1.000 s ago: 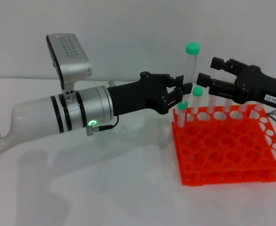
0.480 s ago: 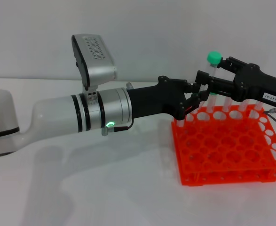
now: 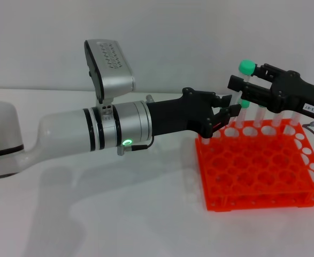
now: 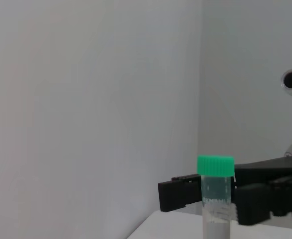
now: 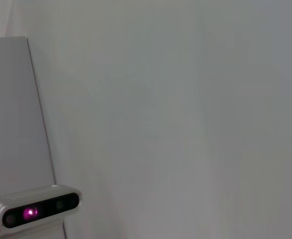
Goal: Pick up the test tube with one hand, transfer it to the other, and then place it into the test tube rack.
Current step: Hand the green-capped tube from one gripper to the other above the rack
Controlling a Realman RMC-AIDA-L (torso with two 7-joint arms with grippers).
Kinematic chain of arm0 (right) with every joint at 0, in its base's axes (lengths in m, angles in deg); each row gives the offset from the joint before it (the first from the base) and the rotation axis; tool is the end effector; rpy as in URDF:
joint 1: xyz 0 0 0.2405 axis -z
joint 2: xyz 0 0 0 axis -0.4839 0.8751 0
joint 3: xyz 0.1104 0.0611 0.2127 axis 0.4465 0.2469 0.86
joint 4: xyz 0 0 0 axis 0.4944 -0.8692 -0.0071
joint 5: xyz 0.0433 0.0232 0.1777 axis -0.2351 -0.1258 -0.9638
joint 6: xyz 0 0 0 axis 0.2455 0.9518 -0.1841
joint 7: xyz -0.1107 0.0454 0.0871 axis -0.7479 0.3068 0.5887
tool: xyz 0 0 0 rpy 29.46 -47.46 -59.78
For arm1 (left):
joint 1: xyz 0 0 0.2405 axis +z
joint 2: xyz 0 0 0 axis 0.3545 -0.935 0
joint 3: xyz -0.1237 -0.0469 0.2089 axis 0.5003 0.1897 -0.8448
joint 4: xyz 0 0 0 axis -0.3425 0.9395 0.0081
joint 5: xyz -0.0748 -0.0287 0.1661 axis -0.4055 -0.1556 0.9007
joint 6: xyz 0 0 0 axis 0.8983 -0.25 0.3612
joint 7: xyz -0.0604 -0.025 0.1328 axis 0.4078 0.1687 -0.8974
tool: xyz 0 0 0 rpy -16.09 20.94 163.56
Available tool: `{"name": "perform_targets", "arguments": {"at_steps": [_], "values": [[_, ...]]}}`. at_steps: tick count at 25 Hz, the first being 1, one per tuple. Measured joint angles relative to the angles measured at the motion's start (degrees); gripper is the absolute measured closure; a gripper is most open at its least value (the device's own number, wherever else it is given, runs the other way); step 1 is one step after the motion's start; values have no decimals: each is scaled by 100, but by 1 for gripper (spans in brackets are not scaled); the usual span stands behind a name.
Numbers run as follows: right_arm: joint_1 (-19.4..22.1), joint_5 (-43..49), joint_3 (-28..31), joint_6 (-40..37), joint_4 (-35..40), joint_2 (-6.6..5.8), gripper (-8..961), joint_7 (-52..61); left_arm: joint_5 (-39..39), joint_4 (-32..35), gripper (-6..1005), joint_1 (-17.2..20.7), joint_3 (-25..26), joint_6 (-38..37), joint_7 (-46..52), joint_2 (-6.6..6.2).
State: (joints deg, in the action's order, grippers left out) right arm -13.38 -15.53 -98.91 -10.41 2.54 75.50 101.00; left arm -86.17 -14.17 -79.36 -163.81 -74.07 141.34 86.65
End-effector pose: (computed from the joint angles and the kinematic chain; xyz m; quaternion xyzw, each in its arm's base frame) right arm 0.1621 0.3835 0.0305 -0.8722 0.1575 0.4191 0.1970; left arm -0.1262 0.3845 -0.0568 -0.9273 -0.0933 -0.3160 0.1778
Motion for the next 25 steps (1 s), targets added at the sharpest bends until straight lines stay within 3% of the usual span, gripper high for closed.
{"name": "perform_targets", "arguments": {"at_steps": [6,17,25], "values": [[37,7,7,-4,0,-37,272,22,0,44,774,29,0,-1,-7,0],[40,151,21,-29,-1,-62,728,128,1,46,770,33,0,-5,-10,0],[41,154,21,-90,-2,-56,755,117,0,48,768,50,0,-20,-14,0]]}}
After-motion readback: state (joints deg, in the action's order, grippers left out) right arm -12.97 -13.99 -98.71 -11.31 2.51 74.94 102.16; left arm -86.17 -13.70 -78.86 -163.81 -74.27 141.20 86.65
